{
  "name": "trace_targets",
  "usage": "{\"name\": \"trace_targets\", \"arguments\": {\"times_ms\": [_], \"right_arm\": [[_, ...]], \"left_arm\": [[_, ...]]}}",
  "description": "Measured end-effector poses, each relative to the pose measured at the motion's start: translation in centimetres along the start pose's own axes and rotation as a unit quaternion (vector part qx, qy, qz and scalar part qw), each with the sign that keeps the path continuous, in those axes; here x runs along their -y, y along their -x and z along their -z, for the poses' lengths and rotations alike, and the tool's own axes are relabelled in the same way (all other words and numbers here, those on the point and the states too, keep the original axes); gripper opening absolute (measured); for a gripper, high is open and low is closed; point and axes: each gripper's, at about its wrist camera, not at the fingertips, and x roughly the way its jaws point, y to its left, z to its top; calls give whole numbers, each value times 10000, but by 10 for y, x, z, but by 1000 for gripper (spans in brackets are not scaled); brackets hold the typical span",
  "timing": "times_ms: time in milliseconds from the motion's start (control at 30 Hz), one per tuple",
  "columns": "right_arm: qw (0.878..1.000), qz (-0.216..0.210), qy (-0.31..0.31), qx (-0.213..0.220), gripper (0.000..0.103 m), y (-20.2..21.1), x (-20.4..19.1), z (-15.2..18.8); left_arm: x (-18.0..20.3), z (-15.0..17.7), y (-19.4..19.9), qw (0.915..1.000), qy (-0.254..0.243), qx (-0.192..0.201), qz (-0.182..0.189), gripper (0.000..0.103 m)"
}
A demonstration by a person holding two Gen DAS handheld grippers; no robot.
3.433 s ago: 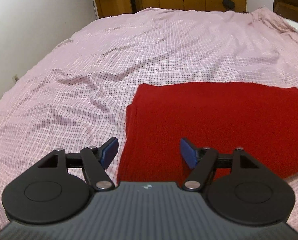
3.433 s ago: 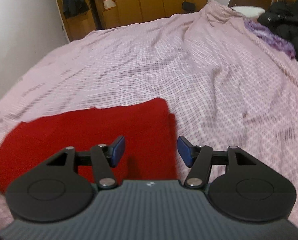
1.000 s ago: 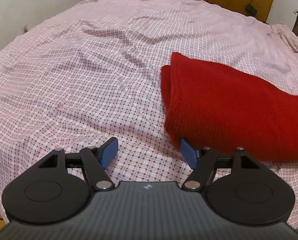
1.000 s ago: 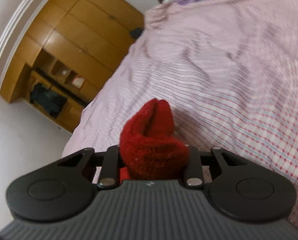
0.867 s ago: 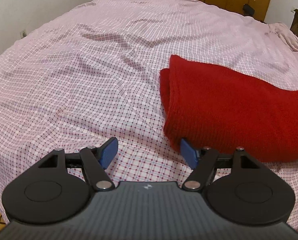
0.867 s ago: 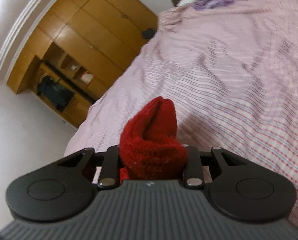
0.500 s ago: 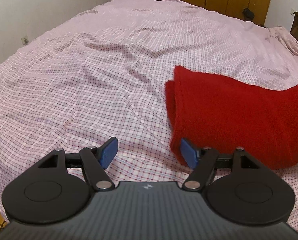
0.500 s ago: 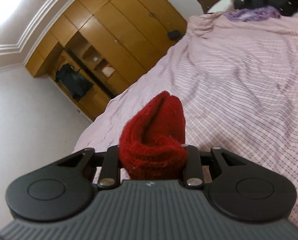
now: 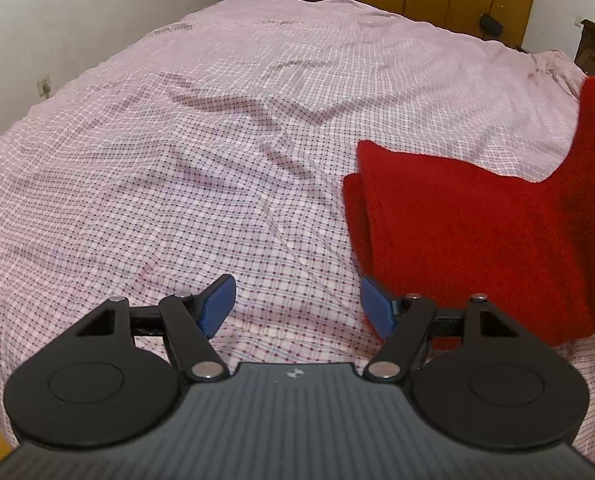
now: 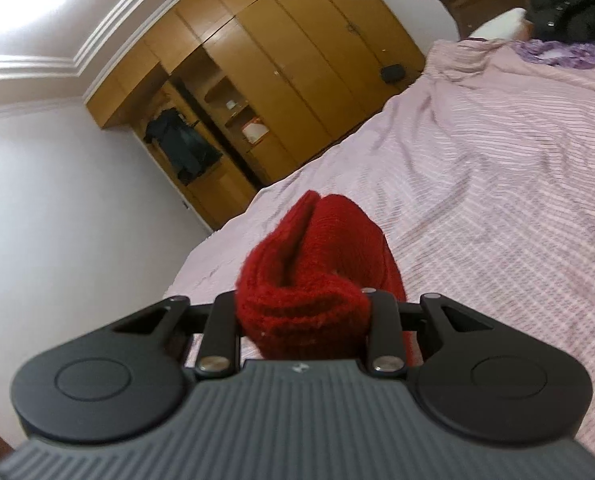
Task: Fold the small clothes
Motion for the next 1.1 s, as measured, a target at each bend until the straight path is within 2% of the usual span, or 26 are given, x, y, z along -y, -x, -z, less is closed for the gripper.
{"name": "trace_targets", "arguments": {"times_ms": [100, 233, 433, 567, 800, 1000, 1100], "right_arm": [[9996, -57, 258, -79, 30, -7, -23, 9], [9955, -108, 900, -291, 30, -20, -58, 38], [9795, -7, 1813, -881, 30, -43, -90, 102], [9667, 100, 2317, -1083, 30, -51, -98, 132], [9524, 166, 2865, -1033, 30, -49, -108, 138], [9574, 57, 2796, -722, 29, -45, -131, 119], [9541, -160, 2933, -590, 29, -36, -151, 127]], "left_arm": [[-9, 1, -1, 10000, 59, -13, 25, 75], [-23, 5, -3, 9998, 216, -28, 41, 75], [-42, 14, -12, 9990, 403, -148, 88, 75], [-52, 16, -15, 9988, 448, -151, 104, 75], [-68, 18, -22, 9980, 576, -188, 173, 75], [-78, 16, -23, 9978, 595, -198, 208, 75], [-83, 12, -20, 9981, 570, -159, 184, 75]]}}
